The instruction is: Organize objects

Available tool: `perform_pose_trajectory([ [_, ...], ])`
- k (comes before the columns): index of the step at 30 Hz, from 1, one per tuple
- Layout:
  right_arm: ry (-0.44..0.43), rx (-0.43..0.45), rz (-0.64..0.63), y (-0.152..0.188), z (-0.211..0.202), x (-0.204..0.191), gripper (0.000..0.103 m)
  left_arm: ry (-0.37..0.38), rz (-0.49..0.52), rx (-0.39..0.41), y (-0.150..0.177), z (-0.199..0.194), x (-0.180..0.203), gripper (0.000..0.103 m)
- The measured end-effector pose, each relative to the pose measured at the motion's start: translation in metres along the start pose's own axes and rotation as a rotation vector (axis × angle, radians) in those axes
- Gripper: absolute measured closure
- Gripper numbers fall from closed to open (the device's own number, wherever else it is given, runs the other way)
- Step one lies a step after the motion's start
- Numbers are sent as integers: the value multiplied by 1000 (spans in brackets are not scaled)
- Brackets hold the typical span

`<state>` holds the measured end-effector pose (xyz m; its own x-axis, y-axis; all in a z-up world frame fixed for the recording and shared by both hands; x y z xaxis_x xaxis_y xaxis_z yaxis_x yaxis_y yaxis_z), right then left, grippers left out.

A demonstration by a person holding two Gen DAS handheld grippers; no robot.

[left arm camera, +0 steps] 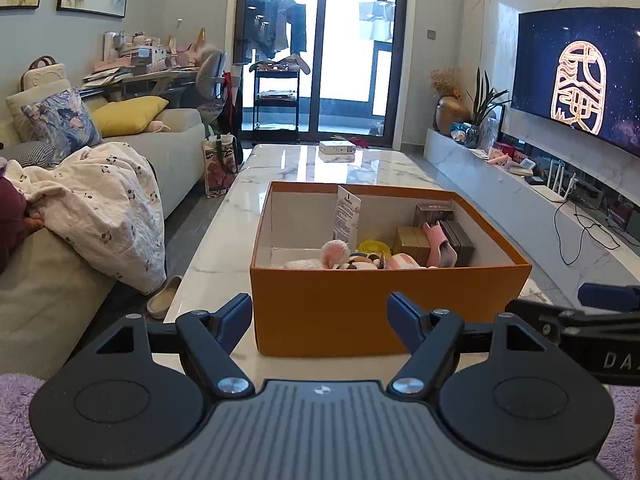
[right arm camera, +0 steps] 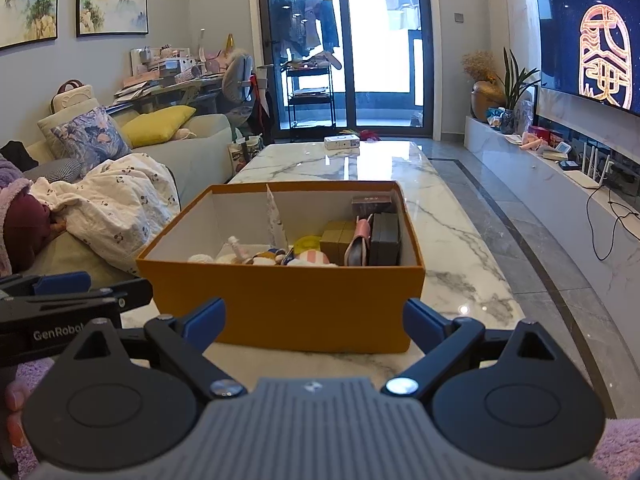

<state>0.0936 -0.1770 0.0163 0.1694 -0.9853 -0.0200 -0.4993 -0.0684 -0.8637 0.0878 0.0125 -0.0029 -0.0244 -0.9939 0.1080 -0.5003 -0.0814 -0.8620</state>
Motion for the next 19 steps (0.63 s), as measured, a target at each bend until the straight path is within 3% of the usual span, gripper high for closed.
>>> perform_pose_trajectory([
  [19, 6, -30, -31, 10, -5, -11, 7, 11, -19, 2, 3, -8, -4, 16],
])
Point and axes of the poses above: each gripper's, at about its wrist camera, not at the fingertips, and z roughly the way its jaws point, x to its right, y to its underside, the point moved 7 cm from there along z, roughly the way its jaws point, and after that the axes turned 6 degrees about y, right-handed, at the moved point
